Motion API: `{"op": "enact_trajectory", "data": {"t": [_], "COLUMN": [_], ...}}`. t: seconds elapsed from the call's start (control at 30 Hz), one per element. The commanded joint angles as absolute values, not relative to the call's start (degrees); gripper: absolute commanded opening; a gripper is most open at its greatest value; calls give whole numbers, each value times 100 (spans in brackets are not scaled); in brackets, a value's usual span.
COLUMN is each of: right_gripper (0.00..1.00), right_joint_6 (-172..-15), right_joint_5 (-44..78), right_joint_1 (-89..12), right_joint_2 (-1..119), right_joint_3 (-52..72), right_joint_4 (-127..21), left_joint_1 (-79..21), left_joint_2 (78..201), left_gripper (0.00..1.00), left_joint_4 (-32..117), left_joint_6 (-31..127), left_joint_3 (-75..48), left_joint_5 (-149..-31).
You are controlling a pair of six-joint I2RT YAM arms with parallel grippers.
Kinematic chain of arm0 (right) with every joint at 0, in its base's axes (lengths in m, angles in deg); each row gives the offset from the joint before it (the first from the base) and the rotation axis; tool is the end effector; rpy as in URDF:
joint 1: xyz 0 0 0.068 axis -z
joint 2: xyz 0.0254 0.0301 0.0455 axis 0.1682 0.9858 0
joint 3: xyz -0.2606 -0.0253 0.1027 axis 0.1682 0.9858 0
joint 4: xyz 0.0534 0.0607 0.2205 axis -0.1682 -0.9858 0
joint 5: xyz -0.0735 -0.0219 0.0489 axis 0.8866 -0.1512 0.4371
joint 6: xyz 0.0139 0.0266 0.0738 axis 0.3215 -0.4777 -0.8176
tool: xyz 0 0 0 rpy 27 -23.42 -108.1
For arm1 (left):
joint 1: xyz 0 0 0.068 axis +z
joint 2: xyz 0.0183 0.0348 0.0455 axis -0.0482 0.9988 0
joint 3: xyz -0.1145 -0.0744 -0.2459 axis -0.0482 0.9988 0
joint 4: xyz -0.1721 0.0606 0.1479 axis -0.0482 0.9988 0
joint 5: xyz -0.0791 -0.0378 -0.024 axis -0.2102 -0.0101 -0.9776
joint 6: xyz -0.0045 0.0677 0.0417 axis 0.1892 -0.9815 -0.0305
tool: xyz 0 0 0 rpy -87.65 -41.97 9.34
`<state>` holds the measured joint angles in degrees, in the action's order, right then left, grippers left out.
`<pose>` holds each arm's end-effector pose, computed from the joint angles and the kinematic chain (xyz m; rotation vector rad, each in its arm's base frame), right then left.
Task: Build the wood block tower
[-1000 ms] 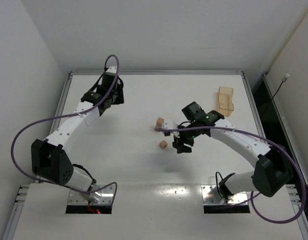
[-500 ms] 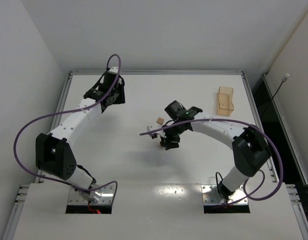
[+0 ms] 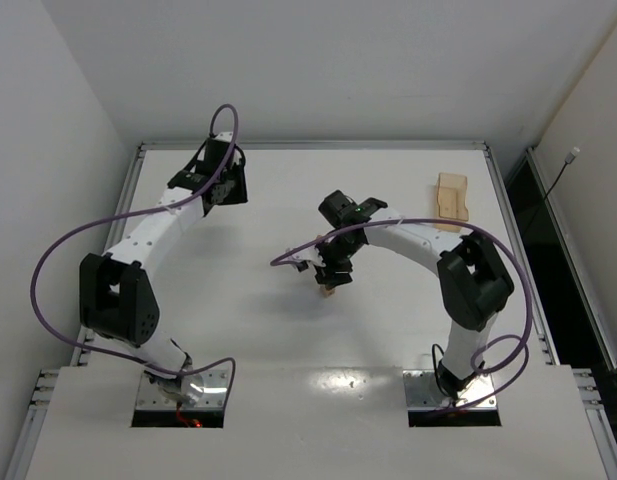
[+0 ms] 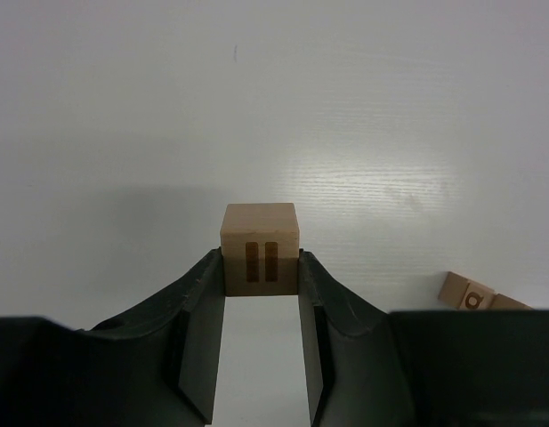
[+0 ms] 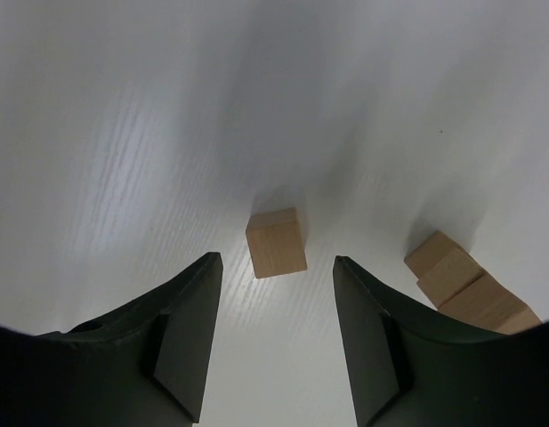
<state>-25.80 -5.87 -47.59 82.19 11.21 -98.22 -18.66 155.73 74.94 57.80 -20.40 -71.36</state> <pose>0.2451 0.2350 0.1933 -2.1296 1.6941 0.6575 0.3447 -0.0855 0.3043 -0.2100 2.2904 -0.1313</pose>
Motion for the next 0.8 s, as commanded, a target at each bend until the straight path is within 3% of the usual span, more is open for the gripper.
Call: {"op": "enact_trajectory", "data": {"t": [0.0,0.77], "right_gripper": [50,47], "right_joint_6": [-2070,-2061], "right_joint_5": [-929,-438], "right_joint_1": [-4739,-4791], "right_joint_2": [8326,8598], "right_joint_3": [873,1094], "right_joint_4": [-10144,-9705], "left_joint_1": [-1761,-1594], "left_joint_2": [15604,16141], "left_gripper": [0,0], "left_joint_4": [7408,7513], "left_joint_6": [5883,5989], "left_joint_3": [-2298,-2632], "left_joint_5": [-7261,-7481]}}
